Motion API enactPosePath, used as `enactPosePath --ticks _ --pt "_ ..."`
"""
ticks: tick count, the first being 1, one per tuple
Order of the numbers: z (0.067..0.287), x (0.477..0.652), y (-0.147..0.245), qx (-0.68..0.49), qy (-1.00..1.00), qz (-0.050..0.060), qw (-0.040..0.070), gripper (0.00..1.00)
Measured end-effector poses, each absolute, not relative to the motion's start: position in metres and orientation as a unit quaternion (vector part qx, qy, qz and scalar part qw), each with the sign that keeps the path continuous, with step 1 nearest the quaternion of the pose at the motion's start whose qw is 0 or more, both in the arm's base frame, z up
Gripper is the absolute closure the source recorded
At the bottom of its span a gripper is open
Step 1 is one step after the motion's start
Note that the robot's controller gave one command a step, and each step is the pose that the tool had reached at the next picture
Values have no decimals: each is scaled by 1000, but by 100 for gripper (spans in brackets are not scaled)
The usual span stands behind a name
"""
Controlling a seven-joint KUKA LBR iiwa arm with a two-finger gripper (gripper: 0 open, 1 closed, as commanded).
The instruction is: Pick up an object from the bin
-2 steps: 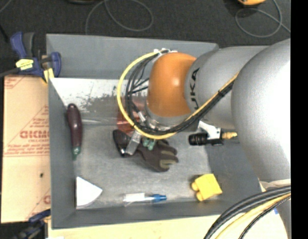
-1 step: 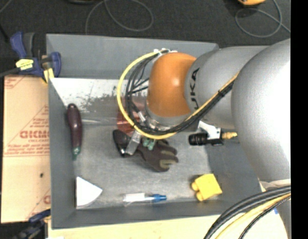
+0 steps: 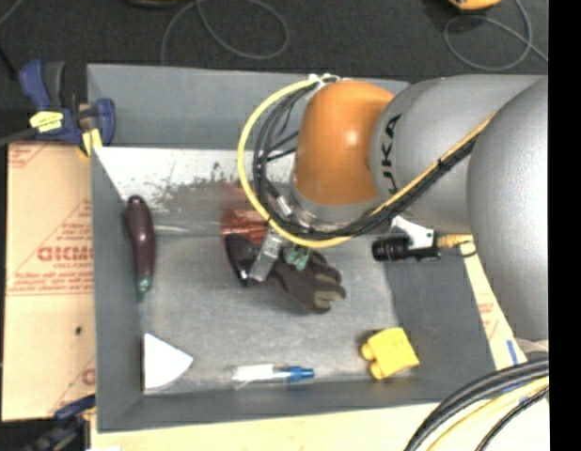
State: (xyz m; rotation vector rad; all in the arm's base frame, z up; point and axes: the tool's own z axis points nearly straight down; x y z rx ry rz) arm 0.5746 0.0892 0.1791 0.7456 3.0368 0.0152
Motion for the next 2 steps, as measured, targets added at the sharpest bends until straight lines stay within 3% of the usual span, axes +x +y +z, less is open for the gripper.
enactPosePath --ticks 1,2 --pt "179 575 89 238 971 5 7 100" --pt "132 569 80 231 973 6 11 100"
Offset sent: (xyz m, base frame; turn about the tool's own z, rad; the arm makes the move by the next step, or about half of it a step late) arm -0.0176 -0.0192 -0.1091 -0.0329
